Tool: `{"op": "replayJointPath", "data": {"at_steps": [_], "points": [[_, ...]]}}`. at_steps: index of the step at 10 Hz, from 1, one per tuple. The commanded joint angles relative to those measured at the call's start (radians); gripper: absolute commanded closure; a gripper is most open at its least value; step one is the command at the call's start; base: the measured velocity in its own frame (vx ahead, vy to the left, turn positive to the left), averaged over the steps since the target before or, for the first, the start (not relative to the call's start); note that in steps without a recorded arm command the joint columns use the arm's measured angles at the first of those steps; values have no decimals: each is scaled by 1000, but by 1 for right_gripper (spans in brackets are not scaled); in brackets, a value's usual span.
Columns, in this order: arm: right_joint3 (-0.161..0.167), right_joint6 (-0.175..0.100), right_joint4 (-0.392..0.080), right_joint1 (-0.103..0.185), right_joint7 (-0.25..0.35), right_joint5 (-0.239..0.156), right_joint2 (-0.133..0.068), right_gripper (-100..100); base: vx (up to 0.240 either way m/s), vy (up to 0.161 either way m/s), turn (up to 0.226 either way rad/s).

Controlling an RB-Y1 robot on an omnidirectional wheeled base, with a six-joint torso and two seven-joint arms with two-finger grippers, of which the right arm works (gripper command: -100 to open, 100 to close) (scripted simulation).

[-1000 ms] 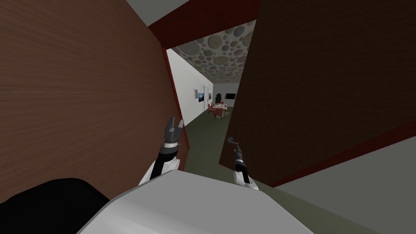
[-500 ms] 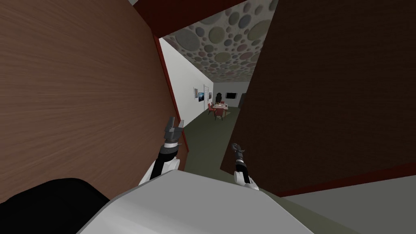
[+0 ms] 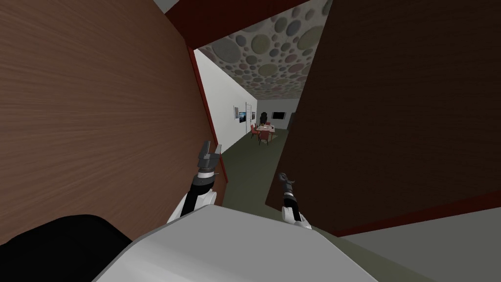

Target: Pull the door open

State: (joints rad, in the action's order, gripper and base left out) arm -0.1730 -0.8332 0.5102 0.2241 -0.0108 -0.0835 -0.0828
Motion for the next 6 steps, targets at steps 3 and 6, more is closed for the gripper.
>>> {"op": "replayJointPath", "data": {"at_steps": [3,6], "points": [[5,-2,-1,-2,9,3,-7,100,-109,-42,58],[16,-6,-3,-4,29,8,-20,100,-199,-47,94]]}}
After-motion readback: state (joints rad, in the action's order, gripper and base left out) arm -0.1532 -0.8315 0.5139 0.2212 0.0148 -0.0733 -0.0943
